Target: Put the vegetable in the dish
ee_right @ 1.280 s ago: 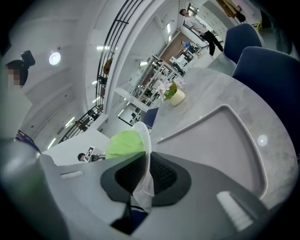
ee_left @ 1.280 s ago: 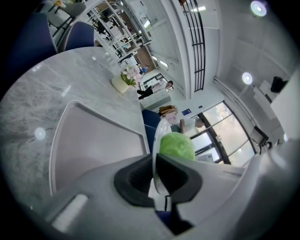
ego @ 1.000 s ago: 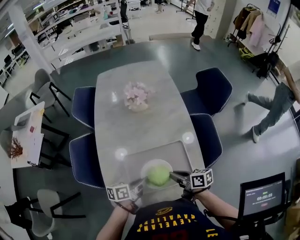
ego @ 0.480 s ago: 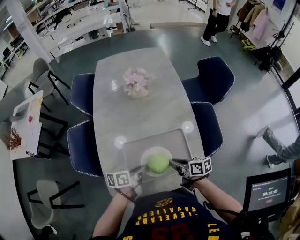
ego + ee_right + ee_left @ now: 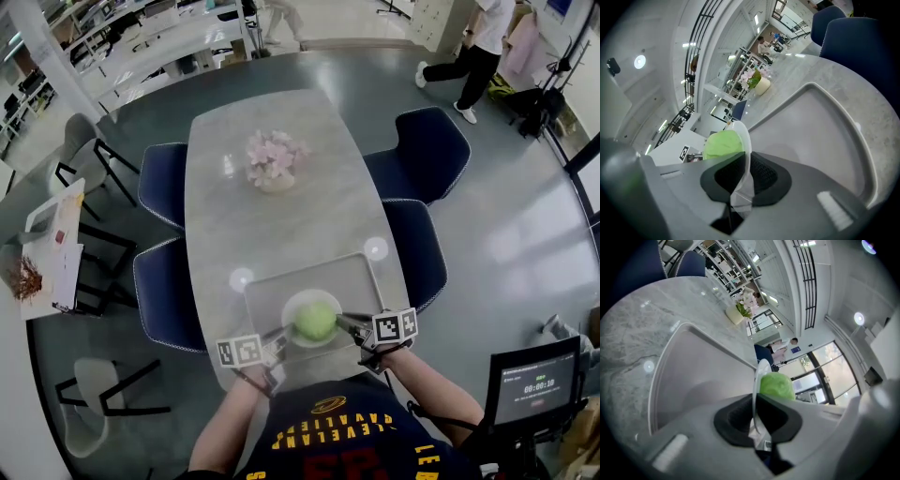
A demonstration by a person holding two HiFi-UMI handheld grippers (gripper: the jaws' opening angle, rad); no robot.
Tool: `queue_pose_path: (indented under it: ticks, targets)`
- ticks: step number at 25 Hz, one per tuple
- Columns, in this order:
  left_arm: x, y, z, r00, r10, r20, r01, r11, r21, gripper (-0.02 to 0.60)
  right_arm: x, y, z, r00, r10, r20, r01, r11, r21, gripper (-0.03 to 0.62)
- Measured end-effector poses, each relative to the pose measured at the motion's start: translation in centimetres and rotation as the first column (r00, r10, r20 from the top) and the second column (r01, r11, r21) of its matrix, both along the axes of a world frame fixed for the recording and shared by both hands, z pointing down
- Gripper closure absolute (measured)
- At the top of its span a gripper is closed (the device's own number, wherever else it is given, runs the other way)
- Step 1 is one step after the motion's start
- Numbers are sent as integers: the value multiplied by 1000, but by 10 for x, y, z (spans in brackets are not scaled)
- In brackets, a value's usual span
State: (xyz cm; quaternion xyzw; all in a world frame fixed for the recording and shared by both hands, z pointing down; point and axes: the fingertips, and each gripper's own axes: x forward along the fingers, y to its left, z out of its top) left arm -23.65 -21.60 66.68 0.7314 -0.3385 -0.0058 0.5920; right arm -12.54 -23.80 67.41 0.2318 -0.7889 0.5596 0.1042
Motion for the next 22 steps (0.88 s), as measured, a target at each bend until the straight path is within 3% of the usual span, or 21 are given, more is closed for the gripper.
queue_pose_path:
  ticks: [22]
  targets:
    - [-6, -5, 47, 998, -3, 61, 11, 993, -120, 551, -6, -7, 42, 995, -29, -95, 22, 997, -73, 553]
